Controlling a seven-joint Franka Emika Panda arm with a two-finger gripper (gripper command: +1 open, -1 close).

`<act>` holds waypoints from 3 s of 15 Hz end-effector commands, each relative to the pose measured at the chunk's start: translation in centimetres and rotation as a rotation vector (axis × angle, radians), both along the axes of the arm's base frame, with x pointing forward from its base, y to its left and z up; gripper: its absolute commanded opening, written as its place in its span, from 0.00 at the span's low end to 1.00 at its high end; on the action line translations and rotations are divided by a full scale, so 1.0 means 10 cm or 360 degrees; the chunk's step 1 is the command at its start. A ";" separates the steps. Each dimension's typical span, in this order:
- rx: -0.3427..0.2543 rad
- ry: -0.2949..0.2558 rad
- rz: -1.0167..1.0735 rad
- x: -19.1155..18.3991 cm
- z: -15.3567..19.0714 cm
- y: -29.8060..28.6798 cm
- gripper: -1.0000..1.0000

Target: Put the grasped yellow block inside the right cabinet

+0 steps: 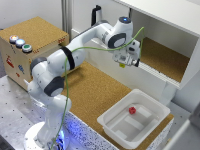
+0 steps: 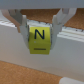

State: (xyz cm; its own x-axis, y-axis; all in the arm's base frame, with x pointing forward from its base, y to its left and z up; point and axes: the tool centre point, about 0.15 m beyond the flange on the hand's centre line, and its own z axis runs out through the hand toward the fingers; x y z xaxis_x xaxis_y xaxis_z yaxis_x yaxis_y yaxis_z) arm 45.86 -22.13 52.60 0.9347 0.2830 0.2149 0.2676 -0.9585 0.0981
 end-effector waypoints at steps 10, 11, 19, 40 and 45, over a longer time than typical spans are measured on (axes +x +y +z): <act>0.0181 -0.0299 0.0026 0.82 -0.16 -0.51 0.00; 0.0134 -0.0316 -0.0002 0.86 -0.17 -0.52 0.00; -0.0096 -0.0440 -0.0258 1.44 -0.24 -0.22 0.00; 0.0164 -0.0585 -0.0336 2.14 -0.46 -0.18 1.00; 0.0165 -0.0556 0.0154 1.88 -0.30 0.08 1.00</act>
State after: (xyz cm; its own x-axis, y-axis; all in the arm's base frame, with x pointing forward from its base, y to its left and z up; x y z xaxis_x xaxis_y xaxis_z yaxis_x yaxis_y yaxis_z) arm 66.68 -23.37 48.37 0.8364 0.1266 0.5332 0.0611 -0.9884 0.1388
